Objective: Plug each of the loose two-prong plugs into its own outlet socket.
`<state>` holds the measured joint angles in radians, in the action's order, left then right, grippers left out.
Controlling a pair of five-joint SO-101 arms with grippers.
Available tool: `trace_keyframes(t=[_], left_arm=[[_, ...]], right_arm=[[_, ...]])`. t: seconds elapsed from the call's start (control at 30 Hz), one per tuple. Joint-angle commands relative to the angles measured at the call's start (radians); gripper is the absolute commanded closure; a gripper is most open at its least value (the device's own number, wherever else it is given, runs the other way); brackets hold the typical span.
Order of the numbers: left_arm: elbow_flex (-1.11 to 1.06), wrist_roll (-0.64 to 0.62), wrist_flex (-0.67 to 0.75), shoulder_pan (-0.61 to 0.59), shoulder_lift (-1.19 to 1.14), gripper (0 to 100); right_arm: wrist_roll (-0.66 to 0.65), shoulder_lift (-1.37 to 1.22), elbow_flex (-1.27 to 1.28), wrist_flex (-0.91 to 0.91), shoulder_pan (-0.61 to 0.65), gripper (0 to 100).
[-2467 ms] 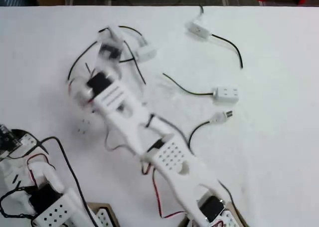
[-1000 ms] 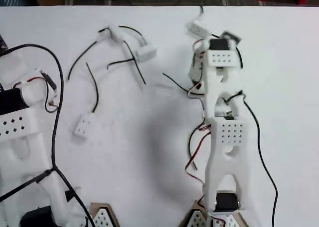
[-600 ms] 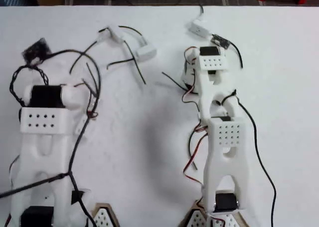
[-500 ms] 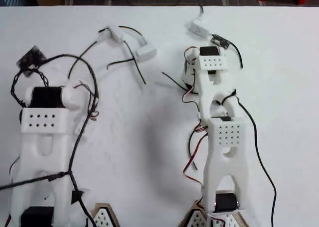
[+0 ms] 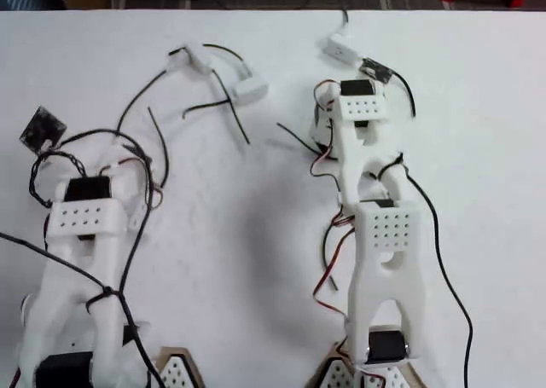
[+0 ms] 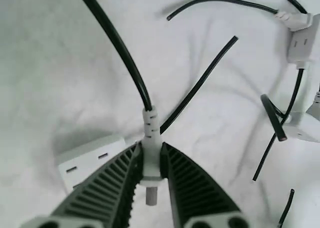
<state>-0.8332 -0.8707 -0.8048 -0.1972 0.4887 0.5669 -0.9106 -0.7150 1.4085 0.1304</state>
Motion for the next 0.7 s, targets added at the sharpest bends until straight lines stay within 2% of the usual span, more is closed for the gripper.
trace_keyframes(t=[0.0, 0.13, 0.4, 0.5, 0.67], left_arm=[[-0.002, 0.055, 0.072, -0.01, 0.001, 98], [0.018, 0.035, 0.109, 0.024, 0.022, 98], [-0.005, -0.198, 0.135, 0.225, 0.275, 98], [-0.074, -0.276, 0.259, 0.254, 0.348, 98], [-0.267, -0.367, 0.612, 0.263, 0.406, 98]], right_arm=[[-0.006, -0.004, -0.011, -0.035, 0.036, 60.8], [-0.006, 0.027, -0.011, -0.031, 0.038, 60.8], [-0.008, 0.108, -0.009, 0.027, 0.036, 60.8], [-0.008, 0.166, -0.009, 0.062, 0.036, 60.8], [-0.008, 0.291, -0.009, 0.093, 0.038, 60.8]])
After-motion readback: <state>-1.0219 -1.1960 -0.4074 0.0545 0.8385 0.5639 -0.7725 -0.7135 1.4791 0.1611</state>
